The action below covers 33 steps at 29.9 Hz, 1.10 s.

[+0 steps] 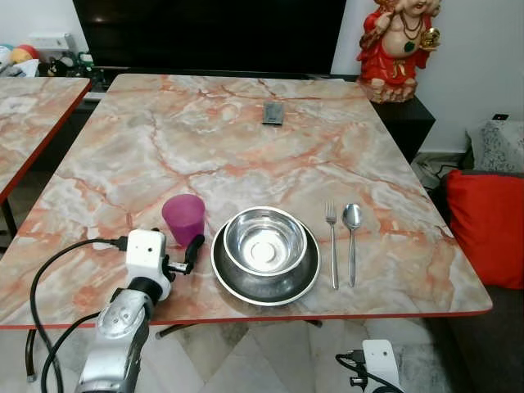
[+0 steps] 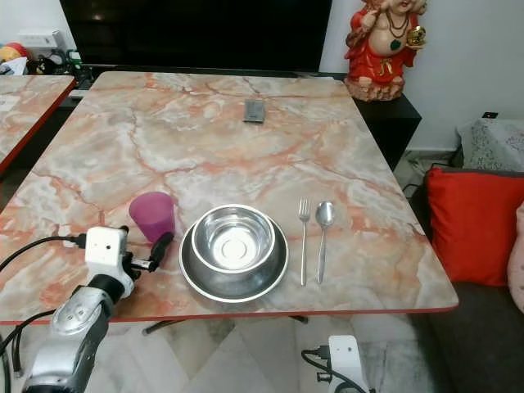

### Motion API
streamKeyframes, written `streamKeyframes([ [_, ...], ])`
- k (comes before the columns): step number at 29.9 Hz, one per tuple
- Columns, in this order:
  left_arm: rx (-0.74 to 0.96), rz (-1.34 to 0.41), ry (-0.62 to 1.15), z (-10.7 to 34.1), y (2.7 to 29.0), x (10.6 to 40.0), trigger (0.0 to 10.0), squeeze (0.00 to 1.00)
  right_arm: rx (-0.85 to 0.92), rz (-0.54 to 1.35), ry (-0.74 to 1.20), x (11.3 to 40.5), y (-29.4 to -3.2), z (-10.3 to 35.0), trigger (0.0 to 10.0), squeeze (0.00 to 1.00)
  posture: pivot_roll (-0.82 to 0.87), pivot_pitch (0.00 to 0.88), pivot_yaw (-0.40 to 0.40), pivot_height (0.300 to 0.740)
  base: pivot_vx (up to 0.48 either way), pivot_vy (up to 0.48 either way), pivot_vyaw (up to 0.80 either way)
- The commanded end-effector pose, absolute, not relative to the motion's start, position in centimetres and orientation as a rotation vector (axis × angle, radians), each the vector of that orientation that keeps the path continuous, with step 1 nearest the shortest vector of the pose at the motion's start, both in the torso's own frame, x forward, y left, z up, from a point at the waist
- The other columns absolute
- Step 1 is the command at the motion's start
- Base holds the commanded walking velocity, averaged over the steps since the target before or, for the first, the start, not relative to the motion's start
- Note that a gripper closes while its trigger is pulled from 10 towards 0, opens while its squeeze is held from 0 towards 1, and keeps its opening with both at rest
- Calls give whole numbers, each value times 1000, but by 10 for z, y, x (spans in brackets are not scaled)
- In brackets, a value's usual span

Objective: Setting the table

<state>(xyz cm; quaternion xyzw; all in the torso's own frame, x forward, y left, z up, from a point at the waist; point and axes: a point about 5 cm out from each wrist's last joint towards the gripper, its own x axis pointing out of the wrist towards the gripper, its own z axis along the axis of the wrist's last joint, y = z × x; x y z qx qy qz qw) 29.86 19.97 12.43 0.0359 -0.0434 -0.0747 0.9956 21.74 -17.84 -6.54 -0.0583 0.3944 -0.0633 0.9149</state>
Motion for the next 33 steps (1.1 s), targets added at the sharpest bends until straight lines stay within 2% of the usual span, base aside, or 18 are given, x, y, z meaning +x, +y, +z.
streamKeyframes([
  [1,58,-161,-105,129,199,295,10000,0,-121,-135,830,213,-181,-68,10000,0,44,114,-60,740,0,0,0],
  [7,60,-220,-116,132,196,282,10000,0,-124,-130,831,214,-181,-68,10000,0,44,112,-59,740,0,0,0],
  [14,88,-131,-120,125,217,255,10000,0,-123,-135,831,213,-181,-68,10000,0,46,106,-49,740,0,0,0],
  [22,210,231,-143,111,256,233,10000,0,-126,-129,834,213,-180,-68,10000,0,51,89,-46,740,0,0,0],
  [27,192,428,-160,111,276,223,10000,0,-134,-125,834,212,-180,-68,10000,0,47,81,-41,740,0,0,0],
  [30,153,383,-162,111,274,225,10000,0,-133,-113,828,213,-179,-68,10000,0,55,82,-43,740,0,0,350],
  [33,112,288,-177,113,261,231,10000,0,-144,-101,829,214,-179,-68,10000,0,54,86,-44,740,0,0,800],
])
